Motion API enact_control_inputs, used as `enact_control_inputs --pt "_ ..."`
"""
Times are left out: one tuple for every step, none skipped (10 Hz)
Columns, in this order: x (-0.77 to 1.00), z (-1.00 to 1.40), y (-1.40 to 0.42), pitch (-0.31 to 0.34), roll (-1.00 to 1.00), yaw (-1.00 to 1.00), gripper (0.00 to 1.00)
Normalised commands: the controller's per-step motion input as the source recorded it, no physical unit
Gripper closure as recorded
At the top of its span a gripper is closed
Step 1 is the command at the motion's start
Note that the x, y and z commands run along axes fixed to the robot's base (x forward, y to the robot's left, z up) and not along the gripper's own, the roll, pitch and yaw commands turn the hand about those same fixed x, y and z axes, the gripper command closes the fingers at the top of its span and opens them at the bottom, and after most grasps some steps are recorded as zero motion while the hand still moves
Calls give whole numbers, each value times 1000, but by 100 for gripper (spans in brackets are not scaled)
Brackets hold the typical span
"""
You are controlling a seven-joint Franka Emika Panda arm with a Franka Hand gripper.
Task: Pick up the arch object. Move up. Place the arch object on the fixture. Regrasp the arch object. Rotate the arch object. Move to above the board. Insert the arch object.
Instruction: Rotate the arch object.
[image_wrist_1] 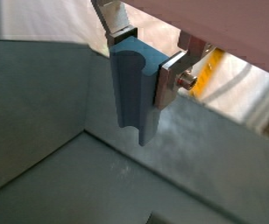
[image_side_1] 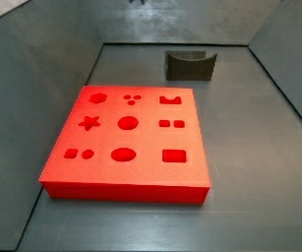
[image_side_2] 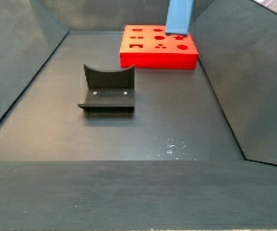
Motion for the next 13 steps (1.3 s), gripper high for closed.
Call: enact_control_inputs --pt "-9 19 14 237 -895 -1000 100" --pt "-25 31 16 284 -897 -1000 100" --pt "-25 31 25 349 -912 -1000 100" --pt "-20 28 22 385 -920 -1000 100" --pt "0 23 21 461 -948 -1000 100" --pt "12 24 18 502 -962 -1000 100" --pt "27 31 21 471 -725 -707 100" --pt "56 32 15 399 -512 -472 100" --pt "74 2 14 278 -298 -241 100" --pt "66 -2 16 198 -207 -139 100" --pt "-22 0 19 20 -25 -1000 100" --pt "-28 -9 22 15 -23 -1000 100" --pt "-24 -5 22 16 -24 -1000 100"
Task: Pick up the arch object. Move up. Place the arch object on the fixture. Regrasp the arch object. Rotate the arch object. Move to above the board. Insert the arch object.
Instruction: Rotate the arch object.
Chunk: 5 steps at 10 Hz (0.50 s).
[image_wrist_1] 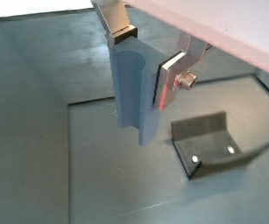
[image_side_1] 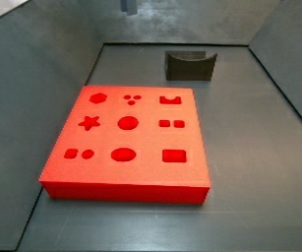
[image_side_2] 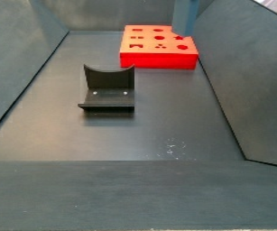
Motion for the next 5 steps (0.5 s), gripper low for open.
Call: enact_control_inputs --pt "-20 -1 22 16 -26 -1000 100" --pt "-16 1 22 16 -27 -1000 100" --pt "-13 2 21 17 -29 -1000 100" --pt "-11 3 22 18 -30 -1000 100" --pt "-10 3 22 19 -32 -1000 100"
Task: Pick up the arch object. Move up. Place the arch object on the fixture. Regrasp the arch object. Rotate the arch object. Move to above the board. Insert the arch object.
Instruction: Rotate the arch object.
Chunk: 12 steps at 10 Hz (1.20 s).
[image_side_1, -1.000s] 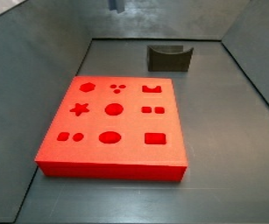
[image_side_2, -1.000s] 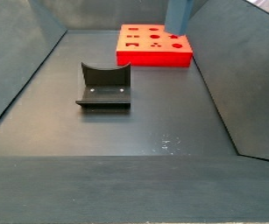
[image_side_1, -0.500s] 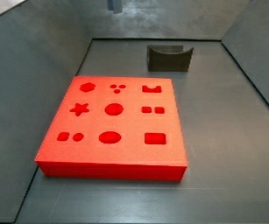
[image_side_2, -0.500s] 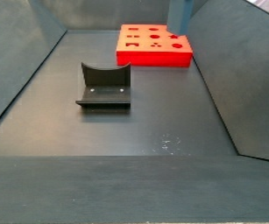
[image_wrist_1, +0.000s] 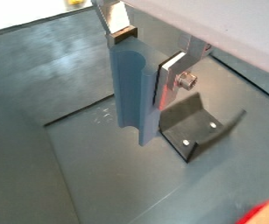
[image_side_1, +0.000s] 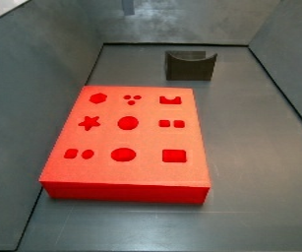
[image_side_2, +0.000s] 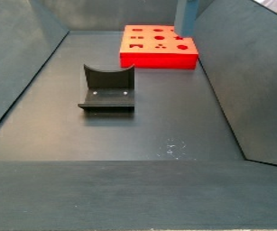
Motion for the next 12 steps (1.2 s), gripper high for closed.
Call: enact_control_inputs --pt "-9 4 21 20 -34 -1000 100" --pt "-8 4 21 21 -36 -1000 100" --pt "-8 4 22 23 -39 -1000 100" --pt "-7 5 21 25 -42 -1000 100" --pt "-7 5 21 27 -46 -1000 100" --pt "-7 5 22 29 -50 -1000 100" --pt "-6 5 22 32 -54 -1000 100" --pt "-6 6 22 35 -60 -1000 100" --pt "-6 6 22 39 -66 -1000 100" --pt "-5 7 22 46 -78 -1000 100" --pt "-4 7 22 53 -90 -1000 100" --pt "-3 9 22 66 -115 -1000 100"
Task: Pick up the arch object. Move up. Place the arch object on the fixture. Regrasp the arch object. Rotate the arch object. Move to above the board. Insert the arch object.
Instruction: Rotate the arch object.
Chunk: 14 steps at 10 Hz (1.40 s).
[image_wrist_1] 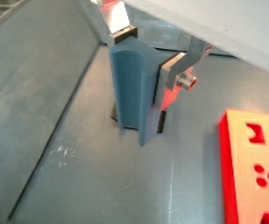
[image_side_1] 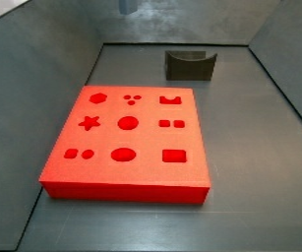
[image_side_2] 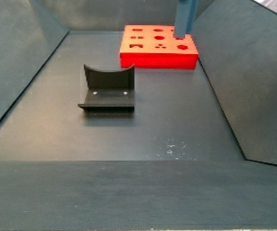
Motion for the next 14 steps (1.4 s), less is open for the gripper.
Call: enact_control_inputs --pt "0 0 0 22 -39 -1000 100" --pt "2 2 0 24 -42 -1000 100" --pt "2 2 3 26 -45 -1000 100" --pt "1 2 7 29 -50 -1000 100" --pt "1 2 8 30 -53 -1000 100" --pt "1 2 11 34 -61 -1000 100" --pt "1 2 12 40 -70 -1000 100" --pt "1 2 12 45 -80 -1000 100" --pt "1 3 13 49 -87 -1000 100" --pt "2 4 13 61 -110 -1000 100" --pt "3 5 14 74 -132 -1000 100" --pt "5 7 14 81 -147 -792 100" --pt "6 7 14 81 -147 -636 100" --pt "8 10 15 79 -145 -330 100"
